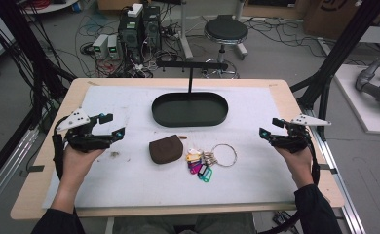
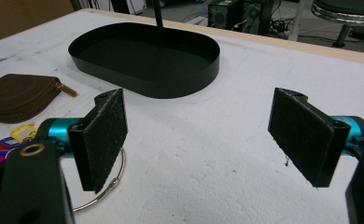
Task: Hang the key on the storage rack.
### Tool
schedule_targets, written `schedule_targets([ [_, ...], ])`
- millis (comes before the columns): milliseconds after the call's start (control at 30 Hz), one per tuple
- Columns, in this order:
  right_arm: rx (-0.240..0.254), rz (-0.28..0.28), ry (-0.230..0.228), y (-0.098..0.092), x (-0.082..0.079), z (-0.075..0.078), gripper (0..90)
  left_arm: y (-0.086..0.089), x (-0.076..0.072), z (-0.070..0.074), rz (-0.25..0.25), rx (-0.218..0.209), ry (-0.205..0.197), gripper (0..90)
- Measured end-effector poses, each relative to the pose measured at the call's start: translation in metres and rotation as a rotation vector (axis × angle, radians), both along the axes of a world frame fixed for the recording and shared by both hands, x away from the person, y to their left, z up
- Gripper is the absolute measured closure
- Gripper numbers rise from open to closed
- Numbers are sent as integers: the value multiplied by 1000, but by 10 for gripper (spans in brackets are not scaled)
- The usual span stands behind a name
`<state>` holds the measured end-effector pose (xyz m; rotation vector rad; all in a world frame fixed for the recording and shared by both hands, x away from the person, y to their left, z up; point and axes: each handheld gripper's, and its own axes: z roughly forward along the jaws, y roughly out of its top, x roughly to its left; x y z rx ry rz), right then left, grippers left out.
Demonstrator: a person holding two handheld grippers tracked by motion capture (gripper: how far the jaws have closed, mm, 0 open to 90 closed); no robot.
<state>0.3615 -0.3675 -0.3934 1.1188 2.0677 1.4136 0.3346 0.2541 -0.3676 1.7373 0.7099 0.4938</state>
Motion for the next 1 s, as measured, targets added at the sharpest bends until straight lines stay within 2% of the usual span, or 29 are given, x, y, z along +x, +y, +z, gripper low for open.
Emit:
schedule_targets([
  [133,-4,9,-4,2,-1,0,208,-1,0,-1,-2,4,4,259],
  [200,1,20,-4,2,-1,0,257,-1,0,-1,1,6,7,259],
  [300,9,32,4,3,-1,-1,270,-1,0,-1,3,0,5,259],
  [533,9,70,11,3,-3,-4,431,-2,2,-3,7,8,8,259],
  [667,6,104,35,8,-2,-7,507,-3,4,-4,9,11,9,259],
  [800,-19,133,72,20,1,-13,549,-5,5,-5,6,20,14,259],
  [1000,-104,180,146,42,4,-27,608,-5,4,-5,7,20,14,260],
])
